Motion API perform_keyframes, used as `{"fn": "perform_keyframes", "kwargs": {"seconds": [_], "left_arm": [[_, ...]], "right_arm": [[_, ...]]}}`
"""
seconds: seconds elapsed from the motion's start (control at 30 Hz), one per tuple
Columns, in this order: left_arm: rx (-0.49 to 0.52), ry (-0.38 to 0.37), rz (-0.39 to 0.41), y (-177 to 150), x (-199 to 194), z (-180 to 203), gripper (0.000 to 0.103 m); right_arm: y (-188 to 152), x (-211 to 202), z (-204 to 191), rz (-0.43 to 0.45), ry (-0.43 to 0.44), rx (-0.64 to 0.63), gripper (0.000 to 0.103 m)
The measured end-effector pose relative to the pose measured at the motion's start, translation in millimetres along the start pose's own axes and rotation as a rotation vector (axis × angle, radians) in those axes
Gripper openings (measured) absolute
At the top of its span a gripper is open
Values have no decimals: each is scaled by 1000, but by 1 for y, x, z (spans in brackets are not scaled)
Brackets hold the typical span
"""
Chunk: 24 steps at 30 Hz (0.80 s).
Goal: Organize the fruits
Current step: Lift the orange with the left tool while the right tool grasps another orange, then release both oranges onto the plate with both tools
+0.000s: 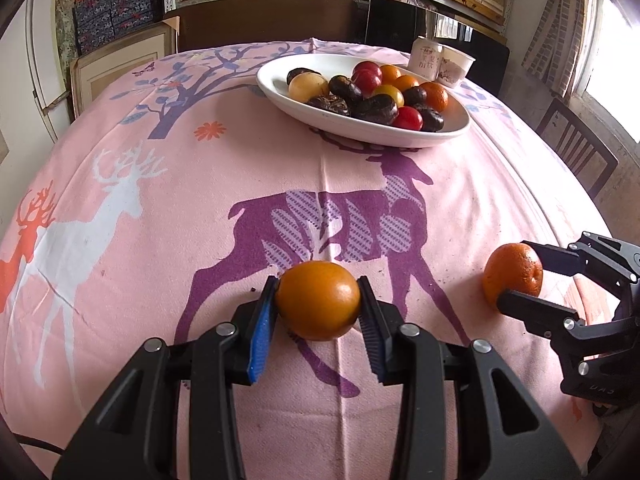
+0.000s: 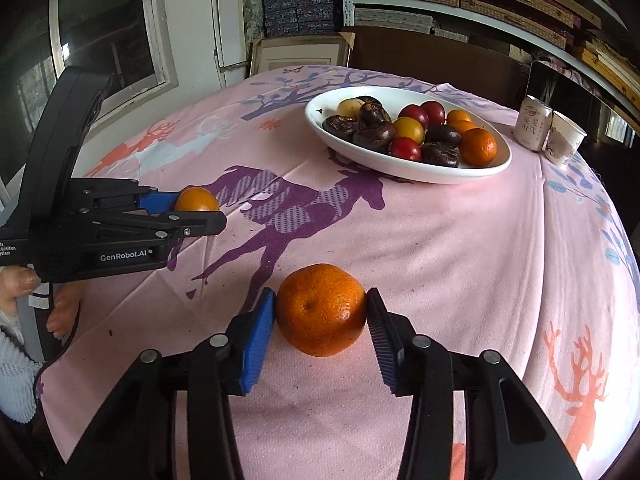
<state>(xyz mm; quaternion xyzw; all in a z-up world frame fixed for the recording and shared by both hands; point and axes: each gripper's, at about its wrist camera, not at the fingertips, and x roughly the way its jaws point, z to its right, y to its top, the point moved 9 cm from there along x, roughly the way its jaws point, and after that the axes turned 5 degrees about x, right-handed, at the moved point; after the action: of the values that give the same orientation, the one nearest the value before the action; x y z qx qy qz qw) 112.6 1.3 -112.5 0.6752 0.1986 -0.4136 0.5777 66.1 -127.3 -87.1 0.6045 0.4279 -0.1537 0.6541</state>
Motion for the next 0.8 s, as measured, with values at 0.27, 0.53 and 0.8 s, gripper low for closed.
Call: {"fn": "perform_keyframes", "kwargs": {"seconds": [0.27, 0.53, 0.8], "left_arm": [[-10, -11, 10, 1, -1, 2, 38], [2, 7, 94, 53, -22, -6, 38], [-67, 21, 150, 145, -13, -28, 38]], "right_arm": [[2, -3, 18, 16, 37, 108, 46], [27, -26, 55, 102, 91, 275, 46], [118, -34, 108, 182, 37, 370, 46]]}}
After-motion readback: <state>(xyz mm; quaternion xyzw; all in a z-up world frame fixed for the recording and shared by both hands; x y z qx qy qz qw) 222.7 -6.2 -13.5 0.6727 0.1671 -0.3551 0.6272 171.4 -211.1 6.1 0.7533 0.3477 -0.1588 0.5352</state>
